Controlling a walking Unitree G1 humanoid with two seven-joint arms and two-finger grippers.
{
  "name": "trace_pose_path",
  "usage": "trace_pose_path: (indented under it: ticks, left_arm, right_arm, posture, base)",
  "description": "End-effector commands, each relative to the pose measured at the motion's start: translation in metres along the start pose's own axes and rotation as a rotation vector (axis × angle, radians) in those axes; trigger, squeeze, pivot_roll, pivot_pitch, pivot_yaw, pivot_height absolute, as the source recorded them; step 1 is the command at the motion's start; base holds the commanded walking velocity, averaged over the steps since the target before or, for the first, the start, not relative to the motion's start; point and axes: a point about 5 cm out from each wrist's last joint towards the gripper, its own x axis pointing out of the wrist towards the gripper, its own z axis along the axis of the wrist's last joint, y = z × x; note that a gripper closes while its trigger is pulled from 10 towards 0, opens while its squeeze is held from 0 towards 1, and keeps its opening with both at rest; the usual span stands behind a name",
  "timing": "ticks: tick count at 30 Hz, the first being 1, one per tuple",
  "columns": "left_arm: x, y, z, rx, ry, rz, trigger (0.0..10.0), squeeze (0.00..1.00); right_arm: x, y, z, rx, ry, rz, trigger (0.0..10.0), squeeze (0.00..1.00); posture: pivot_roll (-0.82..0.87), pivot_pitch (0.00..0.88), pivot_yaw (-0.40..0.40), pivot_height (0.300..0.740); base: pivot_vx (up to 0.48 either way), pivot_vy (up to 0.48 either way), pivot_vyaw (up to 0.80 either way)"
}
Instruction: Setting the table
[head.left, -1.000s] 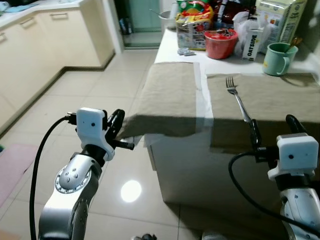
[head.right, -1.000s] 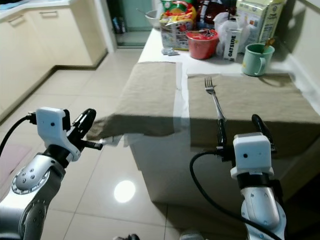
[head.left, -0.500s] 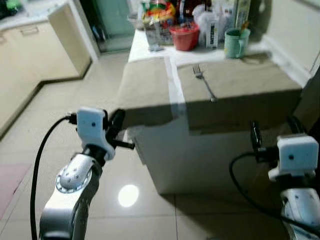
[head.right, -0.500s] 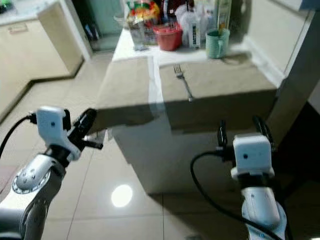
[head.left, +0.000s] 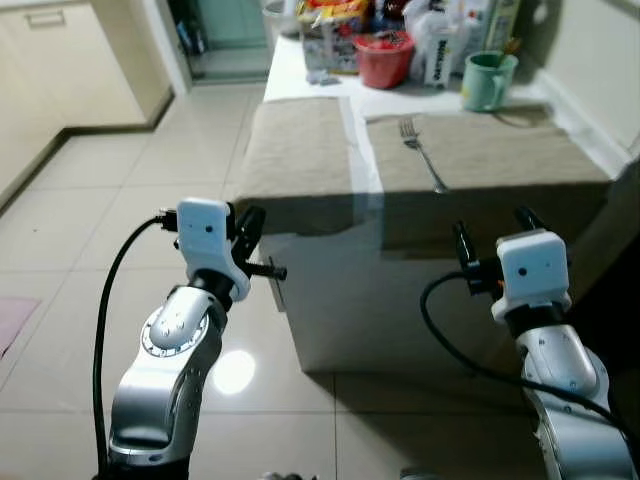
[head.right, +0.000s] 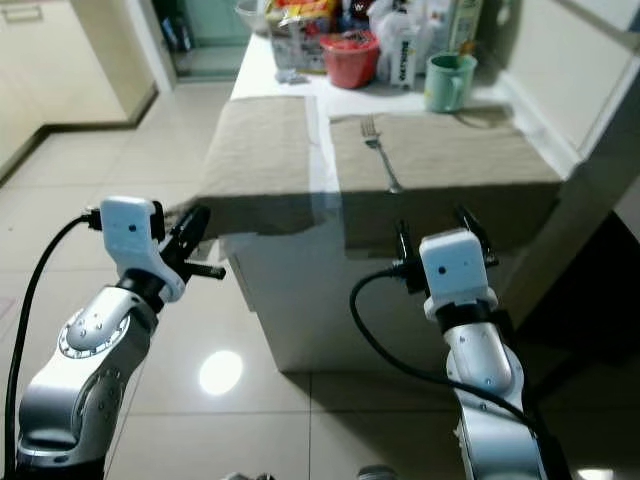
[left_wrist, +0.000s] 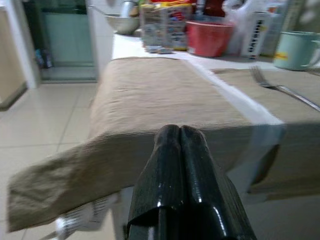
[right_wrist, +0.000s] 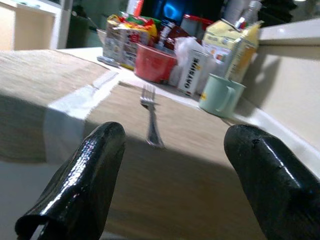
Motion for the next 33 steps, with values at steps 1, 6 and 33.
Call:
trace_pose_path:
  ticks: [1,6,33]
  left_arm:
    - [0.002,0.003,0.0,0.017,0.003,0.018,10.0,0.0]
    - [0.005,0.003,-0.001,0.009,-0.002,0.032,10.0,0.0]
    - [0.014,-0.002,0.006,0.077,-0.024,0.003,10.0,0.0]
  right_arm:
    - [0.003,0.003,0.0,0.001,-0.001,0.012,10.0,0.0]
    - [0.006,0.004,-0.002,0.001,-0.004,0.02,10.0,0.0]
    - [0.007,0.008,-0.003,0.003,-0.001,0.022,10.0,0.0]
  posture:
    - [-0.22,0.018,0.077,0.74]
    - [-0.22,0.013,0.076,0.74]
    - [-0.22,0.028,0.083,0.74]
  base:
    - [0.0,-0.469,0.0]
    - [0.0,-0.467,0.0]
    - [0.068,-0.124,0.0]
